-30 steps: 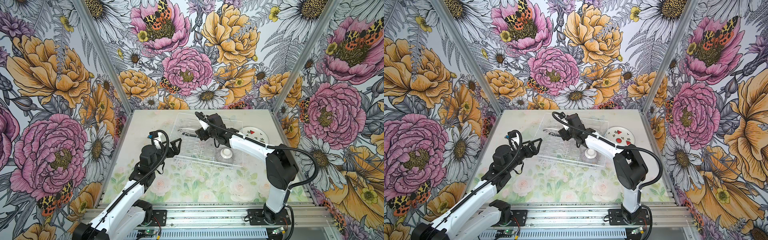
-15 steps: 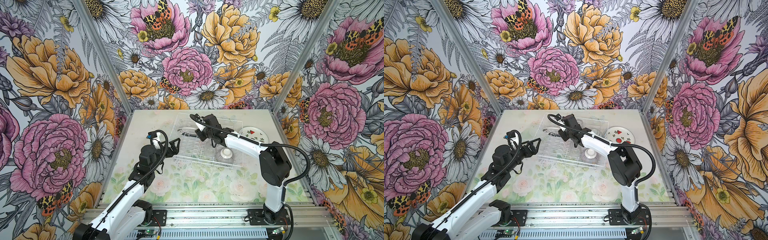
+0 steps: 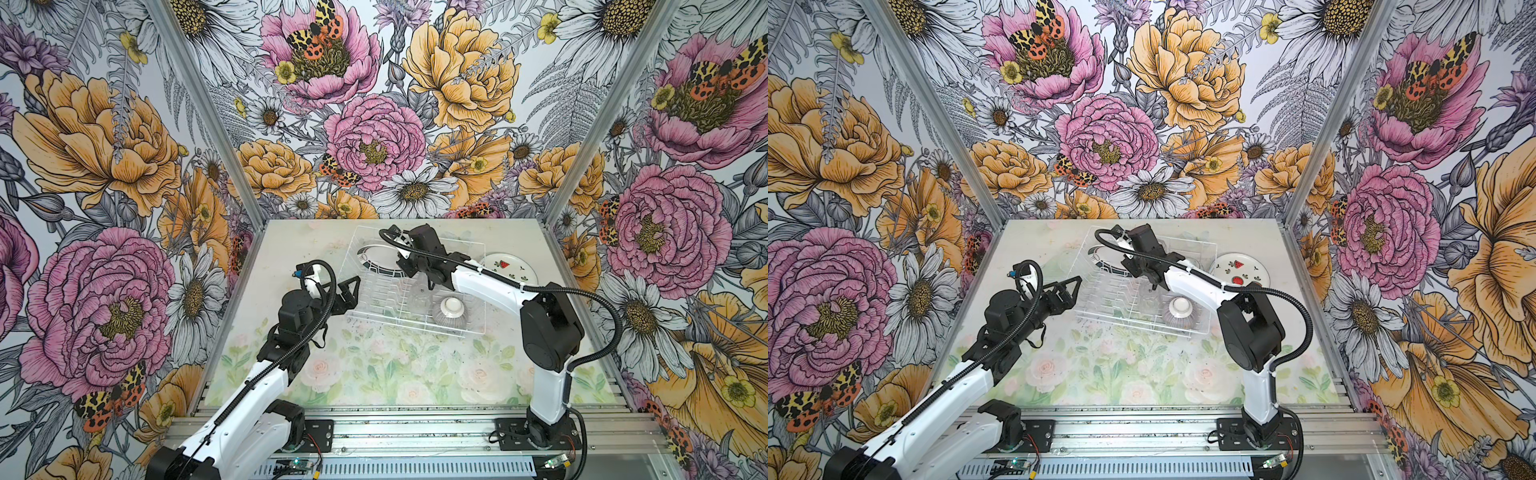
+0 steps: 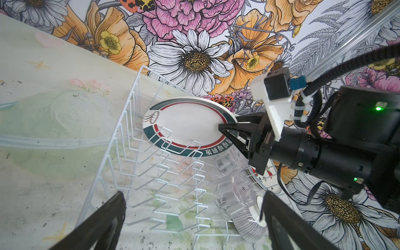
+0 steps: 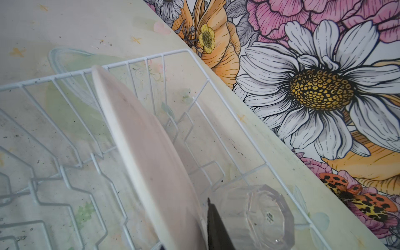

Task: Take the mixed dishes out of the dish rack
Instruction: 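Grasp the rim of the green-and-red-rimmed plate with the right gripper, then lift the green-and-red-rimmed plate out of the rack toward the watermelon plate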

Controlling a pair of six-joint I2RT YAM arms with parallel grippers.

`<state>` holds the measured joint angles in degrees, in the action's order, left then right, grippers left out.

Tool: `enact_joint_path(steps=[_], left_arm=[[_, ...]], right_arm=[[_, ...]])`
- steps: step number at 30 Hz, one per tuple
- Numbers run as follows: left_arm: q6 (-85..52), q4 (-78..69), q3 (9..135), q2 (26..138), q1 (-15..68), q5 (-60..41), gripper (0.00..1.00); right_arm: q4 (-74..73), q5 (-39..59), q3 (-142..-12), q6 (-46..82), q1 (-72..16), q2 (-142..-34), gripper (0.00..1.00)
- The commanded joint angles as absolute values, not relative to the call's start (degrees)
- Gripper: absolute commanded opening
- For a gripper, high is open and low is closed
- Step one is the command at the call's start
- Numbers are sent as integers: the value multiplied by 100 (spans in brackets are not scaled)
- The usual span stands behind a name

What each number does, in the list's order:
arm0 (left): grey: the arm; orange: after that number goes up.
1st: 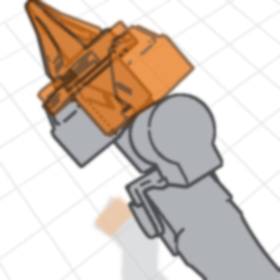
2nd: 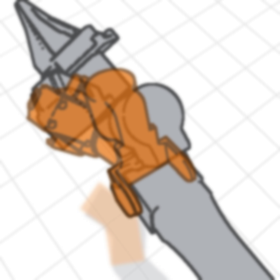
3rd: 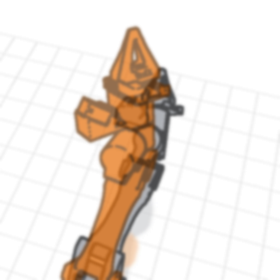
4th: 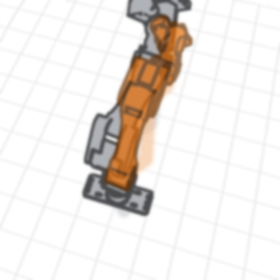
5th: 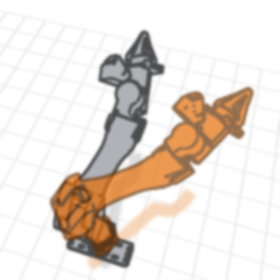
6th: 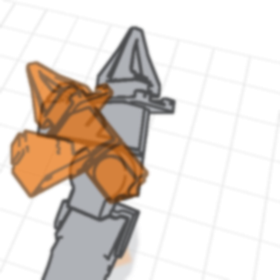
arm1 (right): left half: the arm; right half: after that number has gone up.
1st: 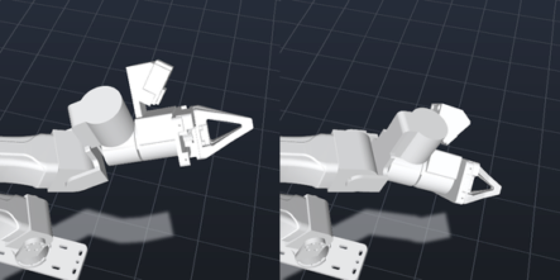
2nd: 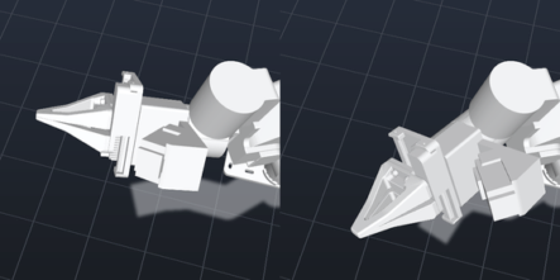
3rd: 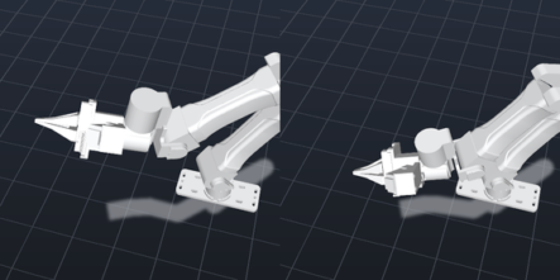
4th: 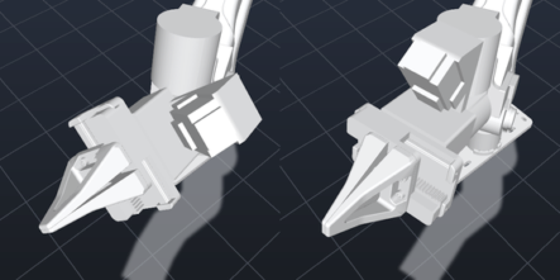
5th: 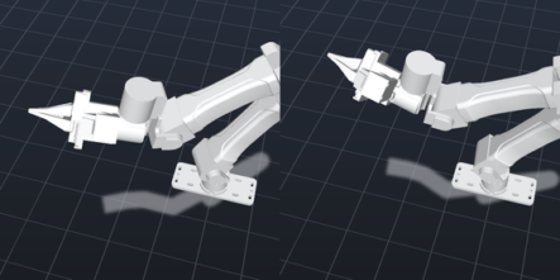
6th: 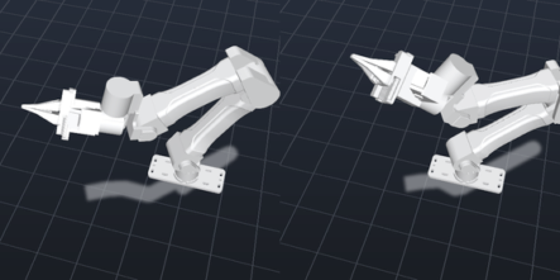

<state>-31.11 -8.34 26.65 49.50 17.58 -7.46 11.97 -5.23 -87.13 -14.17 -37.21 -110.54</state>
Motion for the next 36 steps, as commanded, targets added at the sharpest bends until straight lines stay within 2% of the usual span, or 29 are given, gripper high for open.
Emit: enact_joint_path(steps=[1,2,14,26,36], left_arm=[[-3038,-896,2576,4944,1701,-665,99],[-3049,-896,2575,4948,1704,-669,99],[-3049,-897,2540,4923,1705,-648,99],[-3052,-890,2511,4857,1692,-624,99],[-3093,-938,2479,4868,1696,-589,99]], right_arm=[[1076,-530,-9003,-1321,-3884,-10990,3],[1081,-624,-9028,-1334,-3910,-10994,0],[710,-961,-8982,-1409,-3938,-10649,0],[0,-1596,-8634,-944,-3896,-9911,0],[-468,-1742,-7660,252,-3094,-8733,0]])
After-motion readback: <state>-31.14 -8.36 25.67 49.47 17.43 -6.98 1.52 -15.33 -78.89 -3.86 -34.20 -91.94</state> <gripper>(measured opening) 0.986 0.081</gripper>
